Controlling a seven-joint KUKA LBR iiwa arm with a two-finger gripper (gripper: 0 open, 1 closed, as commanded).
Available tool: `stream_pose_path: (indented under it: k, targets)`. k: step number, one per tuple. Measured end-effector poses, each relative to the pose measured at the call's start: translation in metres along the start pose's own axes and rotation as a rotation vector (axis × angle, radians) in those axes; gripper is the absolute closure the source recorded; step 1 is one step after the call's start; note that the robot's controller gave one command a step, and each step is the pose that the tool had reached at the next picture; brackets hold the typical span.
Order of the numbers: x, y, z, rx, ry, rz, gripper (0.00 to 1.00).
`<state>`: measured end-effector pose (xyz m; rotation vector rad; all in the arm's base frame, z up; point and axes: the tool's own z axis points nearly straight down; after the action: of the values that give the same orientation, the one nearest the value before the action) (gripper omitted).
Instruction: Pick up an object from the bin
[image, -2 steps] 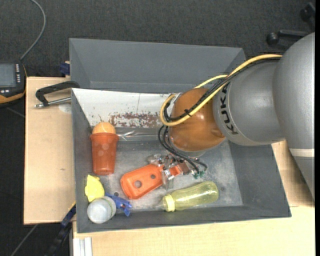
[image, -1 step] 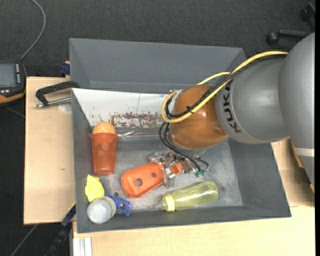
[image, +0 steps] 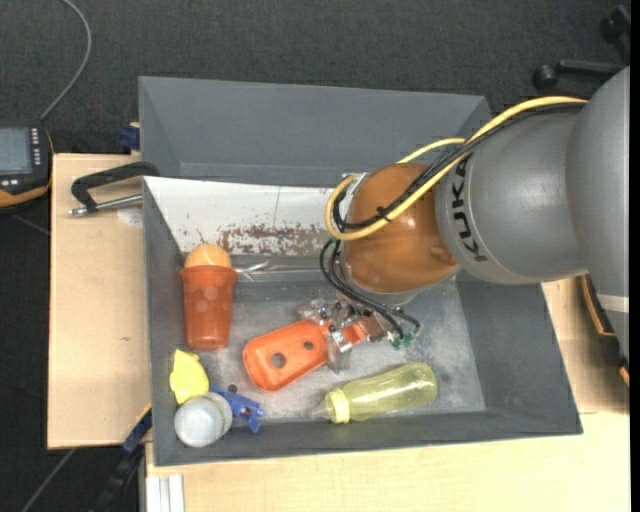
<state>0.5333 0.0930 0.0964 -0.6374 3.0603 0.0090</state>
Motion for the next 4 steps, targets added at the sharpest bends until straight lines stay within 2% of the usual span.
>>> stream_pose_path:
  k: [4]
  targets:
    - [-0.002, 0.001, -0.025, 0.0, -0.006, 0.0, 1.0]
